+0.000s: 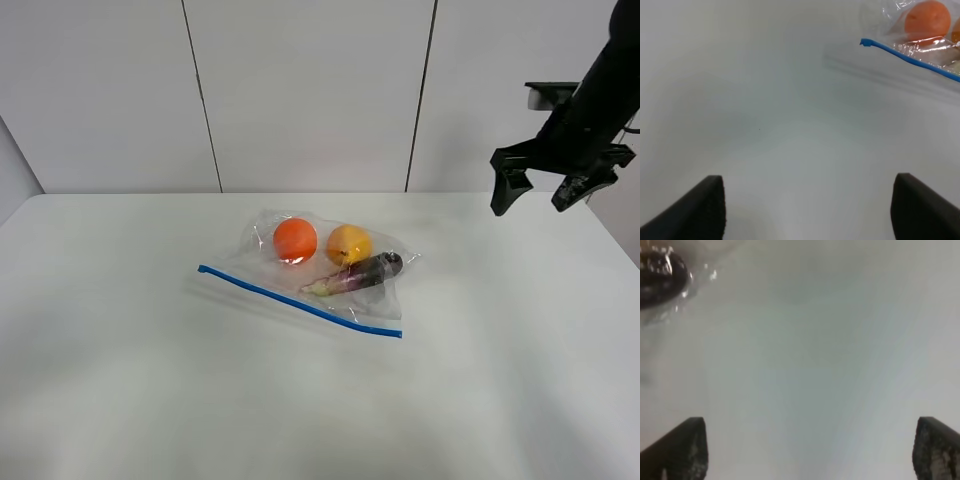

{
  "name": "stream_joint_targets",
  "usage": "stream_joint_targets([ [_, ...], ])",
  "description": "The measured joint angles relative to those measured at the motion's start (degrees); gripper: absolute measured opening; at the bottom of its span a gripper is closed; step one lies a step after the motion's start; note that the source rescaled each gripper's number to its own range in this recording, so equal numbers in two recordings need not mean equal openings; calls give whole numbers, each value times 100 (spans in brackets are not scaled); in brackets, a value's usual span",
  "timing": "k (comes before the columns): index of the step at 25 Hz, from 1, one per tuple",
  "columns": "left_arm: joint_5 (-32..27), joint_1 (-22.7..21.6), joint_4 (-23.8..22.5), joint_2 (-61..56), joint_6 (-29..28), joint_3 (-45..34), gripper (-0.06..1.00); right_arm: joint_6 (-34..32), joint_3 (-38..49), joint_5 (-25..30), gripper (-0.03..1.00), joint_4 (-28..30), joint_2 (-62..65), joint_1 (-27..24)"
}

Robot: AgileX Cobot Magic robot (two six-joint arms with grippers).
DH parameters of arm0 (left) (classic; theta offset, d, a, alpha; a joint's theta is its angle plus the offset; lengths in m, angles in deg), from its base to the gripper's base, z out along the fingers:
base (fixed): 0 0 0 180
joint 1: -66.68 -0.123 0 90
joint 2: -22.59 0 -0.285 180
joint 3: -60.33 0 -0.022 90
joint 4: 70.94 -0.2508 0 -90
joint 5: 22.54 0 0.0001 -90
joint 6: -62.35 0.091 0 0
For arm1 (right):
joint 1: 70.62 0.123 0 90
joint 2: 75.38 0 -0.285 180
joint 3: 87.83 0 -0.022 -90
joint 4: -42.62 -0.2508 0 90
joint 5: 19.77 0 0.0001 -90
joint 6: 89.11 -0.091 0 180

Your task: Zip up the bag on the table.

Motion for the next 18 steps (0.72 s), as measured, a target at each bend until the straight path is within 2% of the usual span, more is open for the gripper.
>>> stream_joint_targets([
  [6, -6, 0, 0, 0, 1, 0, 88, -75, 1313, -9, 99, 31, 1585, 0],
  [13, -6, 0, 0, 0, 1, 0, 88, -139, 3536, -9, 99, -58, 3966, 0],
  [18, -6, 0, 0, 0, 1, 0, 88, -157, 5156, -583, 99, -58, 5917, 0],
])
